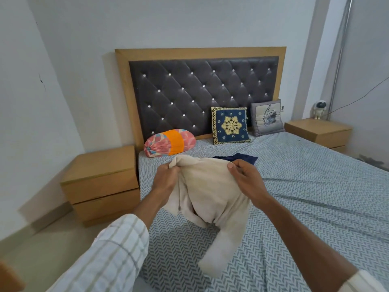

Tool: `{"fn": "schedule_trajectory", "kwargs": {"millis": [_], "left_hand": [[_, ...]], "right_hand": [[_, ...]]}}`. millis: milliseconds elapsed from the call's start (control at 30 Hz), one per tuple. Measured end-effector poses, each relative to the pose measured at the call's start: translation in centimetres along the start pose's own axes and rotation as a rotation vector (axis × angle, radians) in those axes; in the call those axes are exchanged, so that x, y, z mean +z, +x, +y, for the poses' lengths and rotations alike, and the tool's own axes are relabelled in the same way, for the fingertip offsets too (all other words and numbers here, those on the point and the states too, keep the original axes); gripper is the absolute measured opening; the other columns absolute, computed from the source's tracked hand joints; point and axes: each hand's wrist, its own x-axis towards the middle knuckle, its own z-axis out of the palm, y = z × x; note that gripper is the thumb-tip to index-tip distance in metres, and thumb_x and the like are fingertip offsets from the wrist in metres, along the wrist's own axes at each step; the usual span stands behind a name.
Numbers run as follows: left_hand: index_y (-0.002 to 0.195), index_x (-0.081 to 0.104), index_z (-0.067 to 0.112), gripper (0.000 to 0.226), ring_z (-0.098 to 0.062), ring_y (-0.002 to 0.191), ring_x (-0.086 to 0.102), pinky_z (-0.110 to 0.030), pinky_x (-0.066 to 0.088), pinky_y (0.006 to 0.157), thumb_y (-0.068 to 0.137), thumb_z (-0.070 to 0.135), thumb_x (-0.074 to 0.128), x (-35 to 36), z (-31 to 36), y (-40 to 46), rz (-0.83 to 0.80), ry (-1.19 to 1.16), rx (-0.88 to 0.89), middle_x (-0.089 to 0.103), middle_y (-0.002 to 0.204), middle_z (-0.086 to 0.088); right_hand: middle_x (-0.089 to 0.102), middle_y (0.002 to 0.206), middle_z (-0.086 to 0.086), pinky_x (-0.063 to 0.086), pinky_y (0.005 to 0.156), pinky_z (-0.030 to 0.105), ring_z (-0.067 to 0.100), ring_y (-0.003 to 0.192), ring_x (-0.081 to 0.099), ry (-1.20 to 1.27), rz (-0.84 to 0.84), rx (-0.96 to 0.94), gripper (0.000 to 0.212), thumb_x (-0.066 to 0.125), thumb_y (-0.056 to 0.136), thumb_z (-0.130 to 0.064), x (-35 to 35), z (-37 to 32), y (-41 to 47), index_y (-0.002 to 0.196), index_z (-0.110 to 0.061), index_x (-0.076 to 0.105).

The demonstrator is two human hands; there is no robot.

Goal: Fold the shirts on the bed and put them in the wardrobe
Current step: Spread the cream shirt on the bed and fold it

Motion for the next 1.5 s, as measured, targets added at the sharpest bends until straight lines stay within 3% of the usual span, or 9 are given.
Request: {"fn": "schedule_trajectory", "kwargs": {"millis": [167, 267, 433, 600, 767, 1000, 1200, 1367, 1500], "left_hand": [[0.103, 0.069, 0.001, 0.051, -0.031, 0.089, 0.061, -0.039, 0.045, 0.077, 0.056, 0.021, 0.064, -1.6, -1.6, 0.6, -0.437, 0.020, -0.115, 0.069, 0.096, -0.015], [0.125, 0.062, 0.024, 0.060, -0.032, 0.098, 0.067, -0.040, 0.052, 0.076, 0.068, 0.040, 0.077, -0.4, -1.5, 0.0, -0.664, 0.094, -0.192, 0.072, 0.110, -0.007], [0.111, 0.065, 0.012, 0.026, -0.027, 0.074, 0.069, -0.040, 0.057, 0.064, 0.093, 0.030, 0.068, 3.1, -0.9, -0.8, -0.595, 0.037, -0.103, 0.071, 0.088, -0.011], [0.102, 0.065, -0.003, 0.020, -0.027, 0.065, 0.071, -0.039, 0.059, 0.059, 0.099, 0.014, 0.056, 4.9, -1.5, -0.1, -0.329, -0.317, -0.213, 0.072, 0.078, -0.016], [0.112, 0.067, 0.000, 0.028, -0.038, 0.082, 0.070, -0.049, 0.054, 0.093, 0.097, 0.022, 0.058, 5.5, -1.6, 0.5, -0.347, -0.592, -0.281, 0.071, 0.093, -0.025], [0.095, 0.075, 0.008, 0.023, -0.025, 0.077, 0.061, -0.032, 0.051, 0.059, 0.082, -0.005, 0.062, 4.1, -3.2, 1.4, -0.218, -0.243, -0.103, 0.064, 0.077, -0.005], [0.127, 0.059, 0.027, 0.055, -0.015, 0.121, 0.054, -0.039, 0.050, 0.094, 0.078, 0.006, 0.075, 3.8, -5.3, 3.0, -0.490, -0.004, 0.173, 0.062, 0.126, 0.003], [0.103, 0.068, -0.001, 0.043, -0.036, 0.100, 0.069, -0.052, 0.052, 0.092, 0.076, 0.029, 0.081, 4.1, -7.1, 3.7, -0.529, 0.112, 0.116, 0.072, 0.104, -0.020], [0.078, 0.059, 0.007, 0.017, -0.015, 0.070, 0.055, -0.037, 0.043, 0.068, 0.071, 0.017, 0.071, 3.0, -7.1, 4.3, -0.441, 0.280, 0.108, 0.059, 0.076, -0.004]], "right_hand": [[0.064, 0.083, 0.000, 0.039, 0.066, 0.030, 0.012, 0.076, 0.053, -0.091, -0.002, -0.061, 0.019, 0.054, 0.101, -0.028, -2.0, -0.8, 2.8, 0.089, -0.015, 0.062], [0.064, 0.096, -0.003, 0.042, 0.078, 0.027, 0.008, 0.087, 0.057, -0.021, -0.199, -0.133, 0.014, 0.054, 0.100, -0.013, -1.1, -2.3, 4.0, 0.095, -0.017, 0.067], [0.061, 0.098, 0.009, 0.045, 0.084, 0.030, 0.017, 0.095, 0.056, -0.055, -0.461, -0.319, 0.024, 0.059, 0.094, 0.001, 1.4, -2.8, 4.4, 0.090, -0.016, 0.075], [0.057, 0.090, -0.006, 0.048, 0.073, 0.023, 0.004, 0.081, 0.056, -0.191, -0.005, -0.186, 0.017, 0.073, 0.087, -0.025, 3.7, -0.2, 2.9, 0.097, -0.025, 0.059], [0.063, 0.080, -0.013, 0.040, 0.057, 0.021, 0.001, 0.071, 0.059, -0.293, -0.348, -0.105, 0.043, 0.080, 0.075, -0.047, 3.8, 0.4, 1.2, 0.099, -0.025, 0.052], [0.063, 0.080, 0.011, 0.038, 0.064, 0.031, 0.009, 0.067, 0.051, -0.257, -0.374, -0.240, 0.011, 0.060, 0.095, -0.010, 2.0, 0.1, 4.3, 0.085, -0.005, 0.060], [0.071, 0.090, -0.001, 0.045, 0.076, 0.019, 0.004, 0.084, 0.062, -0.083, -0.627, -0.213, 0.021, 0.056, 0.094, 0.005, -0.2, -3.5, 5.8, 0.096, -0.010, 0.071], [0.070, 0.092, -0.012, 0.047, 0.077, 0.016, -0.002, 0.087, 0.063, -0.176, -0.553, -0.221, 0.030, 0.055, 0.095, 0.004, -3.1, -5.8, 7.1, 0.093, -0.022, 0.070], [0.068, 0.095, -0.009, 0.045, 0.077, 0.025, 0.006, 0.090, 0.061, -0.352, -0.329, -0.280, 0.023, 0.056, 0.096, -0.004, -5.9, -6.4, 8.5, 0.096, -0.022, 0.069]]}}
